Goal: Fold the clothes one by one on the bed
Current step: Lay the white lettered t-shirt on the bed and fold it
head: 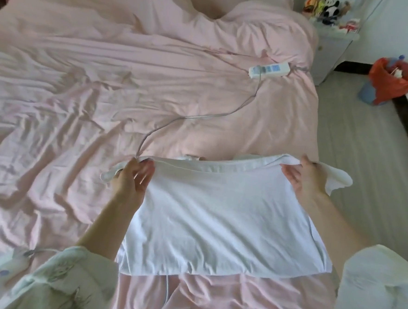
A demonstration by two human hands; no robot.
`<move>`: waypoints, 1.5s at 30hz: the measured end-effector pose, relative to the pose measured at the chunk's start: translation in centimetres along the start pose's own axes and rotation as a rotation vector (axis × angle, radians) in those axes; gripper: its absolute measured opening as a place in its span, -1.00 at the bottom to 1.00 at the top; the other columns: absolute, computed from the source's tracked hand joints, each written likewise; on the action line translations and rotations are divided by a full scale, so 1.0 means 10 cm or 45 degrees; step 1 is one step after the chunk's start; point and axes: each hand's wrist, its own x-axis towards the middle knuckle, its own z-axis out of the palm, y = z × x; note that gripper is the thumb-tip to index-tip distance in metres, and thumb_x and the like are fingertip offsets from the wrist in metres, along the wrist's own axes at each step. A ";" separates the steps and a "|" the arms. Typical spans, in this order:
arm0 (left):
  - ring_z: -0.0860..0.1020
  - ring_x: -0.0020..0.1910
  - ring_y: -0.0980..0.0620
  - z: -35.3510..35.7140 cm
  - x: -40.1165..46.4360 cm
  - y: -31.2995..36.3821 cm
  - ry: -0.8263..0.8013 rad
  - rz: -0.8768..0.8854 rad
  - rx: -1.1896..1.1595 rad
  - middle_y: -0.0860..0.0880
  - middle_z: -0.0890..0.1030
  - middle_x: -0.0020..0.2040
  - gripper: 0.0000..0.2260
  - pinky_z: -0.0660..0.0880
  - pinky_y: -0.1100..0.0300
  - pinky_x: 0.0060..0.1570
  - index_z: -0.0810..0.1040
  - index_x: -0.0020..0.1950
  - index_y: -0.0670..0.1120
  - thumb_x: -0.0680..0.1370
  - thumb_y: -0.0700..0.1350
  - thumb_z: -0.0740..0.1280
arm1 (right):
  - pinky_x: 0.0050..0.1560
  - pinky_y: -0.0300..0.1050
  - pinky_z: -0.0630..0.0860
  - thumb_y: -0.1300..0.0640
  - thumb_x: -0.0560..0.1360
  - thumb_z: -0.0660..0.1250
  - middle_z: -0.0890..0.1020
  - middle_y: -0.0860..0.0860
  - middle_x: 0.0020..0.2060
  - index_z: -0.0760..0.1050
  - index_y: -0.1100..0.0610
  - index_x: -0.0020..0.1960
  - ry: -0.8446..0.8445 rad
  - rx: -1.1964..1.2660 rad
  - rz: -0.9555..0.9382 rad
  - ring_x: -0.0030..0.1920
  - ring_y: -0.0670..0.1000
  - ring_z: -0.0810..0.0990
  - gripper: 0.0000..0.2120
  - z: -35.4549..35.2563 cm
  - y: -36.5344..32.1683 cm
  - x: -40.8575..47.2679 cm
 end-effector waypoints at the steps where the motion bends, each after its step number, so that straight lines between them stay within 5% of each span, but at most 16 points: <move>1: 0.64 -0.17 -0.01 0.02 0.06 -0.04 -0.039 -0.014 0.075 -0.08 0.59 -0.08 -0.92 0.62 0.11 -0.16 0.49 -0.06 -0.13 0.59 -0.15 0.25 | -0.10 -0.15 0.59 0.06 0.58 0.22 0.55 0.12 0.01 0.43 0.17 0.07 -0.060 -0.079 0.037 -0.12 0.01 0.63 -0.82 0.01 0.05 0.08; 4: 0.58 -0.03 -0.05 -0.11 0.17 -0.22 -0.051 -0.089 0.255 -0.06 0.57 -0.01 -0.86 0.53 0.07 -0.10 0.48 0.13 -0.13 0.60 -0.14 0.25 | 0.15 -0.01 0.51 0.01 0.59 0.20 0.53 0.15 0.15 0.38 0.19 0.33 -0.094 -0.318 0.143 0.14 0.10 0.55 -0.62 -0.02 0.31 0.16; 6: 0.57 -0.09 -0.03 -0.34 0.17 -0.41 0.034 -0.097 0.421 -0.07 0.58 -0.06 -0.76 0.52 0.07 -0.07 0.44 0.25 -0.17 0.59 -0.20 0.23 | 0.00 -0.07 0.51 0.08 0.59 0.20 0.53 0.26 0.13 0.44 0.25 0.25 -0.059 -0.418 0.116 0.07 0.11 0.54 -0.68 -0.04 0.57 0.10; 9: 0.61 -0.32 -0.01 -0.78 -0.01 -0.73 0.248 -0.136 0.584 -0.09 0.64 -0.26 -0.82 0.57 0.14 -0.26 0.51 0.15 -0.21 0.58 -0.22 0.25 | -0.04 -0.09 0.44 0.06 0.53 0.26 0.59 0.22 0.02 0.55 0.18 0.02 -0.090 -0.615 -0.040 0.01 0.14 0.55 -0.80 -0.08 1.03 -0.09; 12: 0.57 -0.58 0.04 -1.23 -0.24 -1.00 0.443 -0.191 0.815 -0.06 0.61 -0.52 -0.76 0.54 0.23 -0.52 0.57 -0.12 -0.27 0.59 -0.13 0.23 | 0.18 -0.10 0.41 0.08 0.55 0.22 0.64 0.10 0.08 0.57 0.20 0.12 -0.223 -1.128 -0.506 0.11 0.11 0.57 -0.73 -0.11 1.48 -0.47; 15: 0.59 -0.54 -0.08 -1.60 -0.50 -1.18 0.460 -0.325 1.073 -0.17 0.61 -0.50 -0.55 0.54 0.16 -0.49 0.60 -0.30 -0.30 0.58 0.03 0.22 | 0.23 -0.02 0.30 0.09 0.47 0.15 0.65 0.11 0.07 0.62 0.17 0.06 -0.458 -1.616 -1.069 0.12 0.15 0.60 -0.67 -0.23 1.98 -0.87; 17: 0.63 -0.41 -0.14 -1.74 -0.62 -1.23 0.448 -0.430 1.130 -0.24 0.64 -0.43 -0.43 0.56 0.12 -0.42 0.61 -0.28 -0.33 0.55 0.17 0.21 | 0.31 0.10 0.21 0.05 0.44 0.13 0.60 0.11 0.19 0.60 0.11 0.11 -0.560 -1.885 -1.139 0.23 0.14 0.54 -0.63 -0.39 2.24 -1.06; 21: 0.64 -0.19 -0.11 -1.77 -0.62 -1.19 0.332 -0.555 0.716 -0.22 0.67 -0.21 -0.47 0.58 0.14 -0.35 0.59 -0.05 -0.25 0.51 0.24 0.23 | 0.34 0.19 0.19 0.04 0.45 0.13 0.50 0.12 0.30 0.51 0.10 0.27 -0.574 -2.083 -1.181 0.35 0.12 0.38 -0.56 -0.65 2.42 -1.20; 24: 0.58 -0.04 -0.09 -1.73 -0.54 -1.13 0.256 -0.405 0.303 -0.20 0.58 0.13 -0.60 0.62 0.07 -0.14 0.45 0.29 -0.16 0.56 0.05 0.27 | 0.32 0.21 0.21 0.05 0.41 0.14 0.55 0.11 0.25 0.53 0.08 0.24 -0.632 -2.202 -1.201 0.28 0.13 0.48 -0.56 -0.70 2.32 -1.16; 26: 0.56 -0.04 -0.09 -1.64 -0.55 -1.08 0.362 -0.273 0.240 -0.16 0.56 0.12 -0.61 0.54 -0.02 0.03 0.41 0.36 -0.14 0.55 -0.08 0.30 | 0.29 0.18 0.23 0.05 0.40 0.14 0.59 0.10 0.19 0.56 0.10 0.18 -0.664 -2.246 -1.159 0.21 0.13 0.55 -0.58 -0.74 2.23 -1.12; 29: 0.54 0.02 -0.07 -1.40 -0.61 -0.98 0.454 -0.042 0.391 -0.05 0.57 0.00 -0.76 0.49 0.00 0.10 0.50 0.18 -0.05 0.52 -0.08 0.33 | 0.22 0.05 0.32 0.06 0.39 0.10 0.63 0.09 0.07 0.59 0.13 0.04 -0.730 -2.172 -1.038 0.12 0.14 0.61 -0.63 -0.80 2.09 -1.07; 32: 0.50 -0.22 0.08 -0.98 -0.75 -0.91 0.395 0.306 0.736 0.06 0.52 -0.24 -0.91 0.45 0.15 -0.12 0.51 -0.06 0.01 0.49 -0.01 0.30 | 0.14 -0.12 0.45 0.11 0.50 0.10 0.64 0.07 0.08 0.58 0.15 0.10 -0.752 -1.900 -0.844 0.12 0.10 0.60 -0.66 -0.79 1.86 -1.11; 35: 0.39 -0.41 0.20 -0.44 -0.98 -0.97 0.146 0.612 0.904 0.03 0.42 -0.35 -0.92 0.36 0.28 -0.33 0.43 -0.12 -0.09 0.55 -0.12 0.27 | 0.25 -0.18 0.33 0.11 0.61 0.16 0.55 0.05 0.24 0.49 0.15 0.27 -0.630 -1.432 -0.276 0.25 0.06 0.51 -0.70 -0.80 1.59 -1.04; 38: 0.36 -0.44 0.18 0.08 -1.31 -1.19 -0.211 0.879 1.118 0.05 0.35 -0.39 -0.84 0.29 0.36 -0.38 0.35 -0.19 -0.10 0.56 -0.21 0.27 | 0.02 -0.11 0.48 0.05 0.60 0.17 0.60 0.14 0.13 0.50 0.13 0.12 -0.437 -0.734 0.172 0.05 0.09 0.56 -0.78 -0.88 1.26 -0.93; 41: 0.44 -0.32 0.29 0.46 -1.62 -1.55 -0.663 0.843 1.270 0.13 0.47 -0.31 -0.88 0.33 0.49 -0.26 0.39 -0.11 -0.06 0.54 -0.18 0.32 | 0.10 0.00 0.49 -0.13 0.61 0.05 0.57 0.11 0.08 0.43 0.15 0.21 -0.357 -0.189 0.438 0.11 0.13 0.54 -0.59 -1.09 0.98 -0.80; 45: 0.52 0.08 0.17 0.61 -1.80 -2.10 -1.286 0.428 1.699 0.16 0.54 0.21 -0.77 0.35 0.46 0.08 0.51 0.18 -0.04 0.54 -0.06 0.34 | -0.06 -0.04 0.46 -0.33 0.53 -0.01 0.53 0.08 0.18 0.39 0.14 0.31 -0.283 0.144 0.534 0.10 0.08 0.55 -0.36 -1.49 0.80 -0.56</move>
